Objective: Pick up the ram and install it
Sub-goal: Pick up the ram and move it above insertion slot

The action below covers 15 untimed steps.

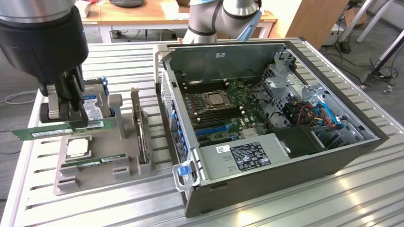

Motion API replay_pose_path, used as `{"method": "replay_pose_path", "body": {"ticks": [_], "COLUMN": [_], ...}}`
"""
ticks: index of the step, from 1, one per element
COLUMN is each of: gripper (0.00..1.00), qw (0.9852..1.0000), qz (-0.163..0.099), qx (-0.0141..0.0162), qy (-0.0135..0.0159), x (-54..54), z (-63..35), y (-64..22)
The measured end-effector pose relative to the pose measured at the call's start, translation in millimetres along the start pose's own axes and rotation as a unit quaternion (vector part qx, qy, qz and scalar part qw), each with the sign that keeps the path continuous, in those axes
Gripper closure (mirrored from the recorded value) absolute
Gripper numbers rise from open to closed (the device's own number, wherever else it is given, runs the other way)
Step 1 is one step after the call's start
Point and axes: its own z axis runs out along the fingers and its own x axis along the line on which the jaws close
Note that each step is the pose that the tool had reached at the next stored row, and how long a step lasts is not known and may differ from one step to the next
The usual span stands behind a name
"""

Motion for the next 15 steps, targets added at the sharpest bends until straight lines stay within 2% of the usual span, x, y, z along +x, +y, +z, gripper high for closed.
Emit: {"method": "replay_pose_path", "body": {"ticks": [15], "gripper": [0.88], "qw": [1.0000], "qz": [-0.003], "qx": [0.0000], "qy": [0.0000], "x": [-0.4], "z": [-25.6], "y": [1.2]}}
